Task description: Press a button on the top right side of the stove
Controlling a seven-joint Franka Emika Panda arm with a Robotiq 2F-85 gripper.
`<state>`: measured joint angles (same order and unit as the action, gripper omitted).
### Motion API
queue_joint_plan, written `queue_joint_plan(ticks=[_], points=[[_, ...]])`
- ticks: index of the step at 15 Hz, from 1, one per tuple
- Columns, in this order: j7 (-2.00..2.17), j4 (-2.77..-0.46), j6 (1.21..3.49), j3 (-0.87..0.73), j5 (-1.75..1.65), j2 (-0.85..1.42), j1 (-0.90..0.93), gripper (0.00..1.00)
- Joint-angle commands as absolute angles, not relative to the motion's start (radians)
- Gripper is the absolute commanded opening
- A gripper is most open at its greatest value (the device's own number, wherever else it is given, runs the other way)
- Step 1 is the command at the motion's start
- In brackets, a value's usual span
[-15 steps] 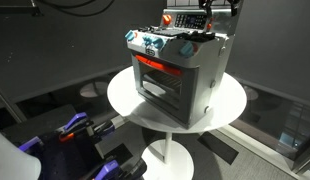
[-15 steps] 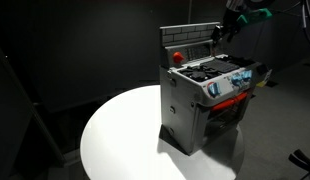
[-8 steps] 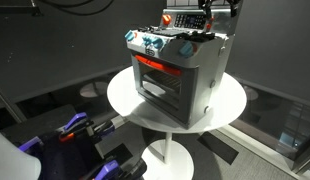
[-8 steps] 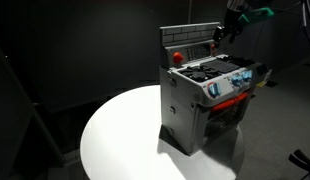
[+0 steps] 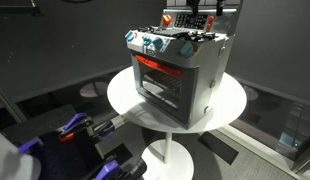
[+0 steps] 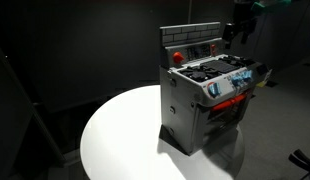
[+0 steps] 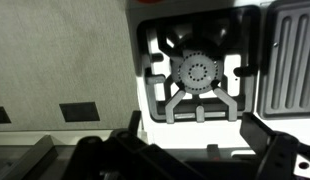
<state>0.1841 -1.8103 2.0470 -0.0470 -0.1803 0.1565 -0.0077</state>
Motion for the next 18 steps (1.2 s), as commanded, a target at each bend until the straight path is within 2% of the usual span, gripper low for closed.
queue_joint_plan(ticks=[1,5,18], points=[[0.1,-1.838,1.916,-0.036,-0.094,0.085,-0.018,1.0],[0.051,-1.871,1.808,-0.039,-0.033,0.021,-0.021,1.0],[0.047,-2.115,1.823,-0.02,-0.051,-0.261,-0.012,1.0]])
